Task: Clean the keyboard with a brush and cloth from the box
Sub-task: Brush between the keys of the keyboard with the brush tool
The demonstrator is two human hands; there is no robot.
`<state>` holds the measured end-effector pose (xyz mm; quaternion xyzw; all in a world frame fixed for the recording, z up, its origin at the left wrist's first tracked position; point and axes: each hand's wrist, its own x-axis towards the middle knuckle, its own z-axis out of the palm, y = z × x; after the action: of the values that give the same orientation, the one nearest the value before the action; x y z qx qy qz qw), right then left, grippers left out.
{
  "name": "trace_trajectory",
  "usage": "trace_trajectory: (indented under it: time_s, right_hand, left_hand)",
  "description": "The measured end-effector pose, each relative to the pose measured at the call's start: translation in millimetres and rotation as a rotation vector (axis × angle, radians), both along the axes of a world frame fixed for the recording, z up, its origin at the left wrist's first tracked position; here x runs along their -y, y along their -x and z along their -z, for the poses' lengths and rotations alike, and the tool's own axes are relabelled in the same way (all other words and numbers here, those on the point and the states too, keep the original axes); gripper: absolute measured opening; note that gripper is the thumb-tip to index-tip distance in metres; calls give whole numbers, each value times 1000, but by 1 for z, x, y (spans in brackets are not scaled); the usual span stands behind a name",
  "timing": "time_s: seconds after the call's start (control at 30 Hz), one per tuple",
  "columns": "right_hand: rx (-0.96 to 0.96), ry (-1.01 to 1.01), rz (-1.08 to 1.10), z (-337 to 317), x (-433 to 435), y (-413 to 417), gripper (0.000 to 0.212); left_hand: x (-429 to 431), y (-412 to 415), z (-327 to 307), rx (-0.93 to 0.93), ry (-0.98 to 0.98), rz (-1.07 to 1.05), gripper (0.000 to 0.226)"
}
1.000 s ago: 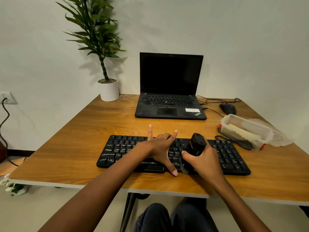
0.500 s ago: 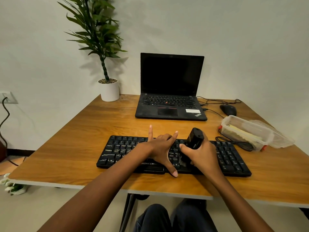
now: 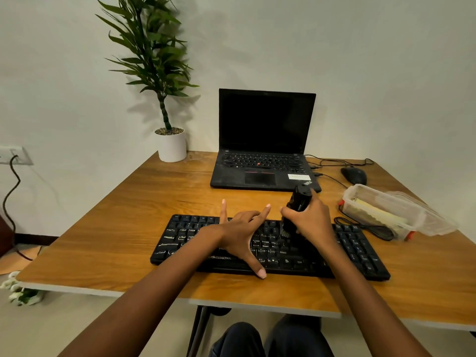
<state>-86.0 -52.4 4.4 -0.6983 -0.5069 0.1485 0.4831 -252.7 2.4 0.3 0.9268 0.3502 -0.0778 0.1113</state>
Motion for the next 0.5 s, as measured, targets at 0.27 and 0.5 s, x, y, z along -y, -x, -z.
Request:
trace_trajectory:
  time_s: [0.27, 0.5]
  right_hand:
    - [1, 121, -184, 12, 6, 8, 29]
    - [59, -22, -138, 19, 14, 17, 40]
  left_hand:
    - [-4, 7, 4, -8, -32, -15, 134]
    - [-5, 5, 1, -34, -31, -28, 133]
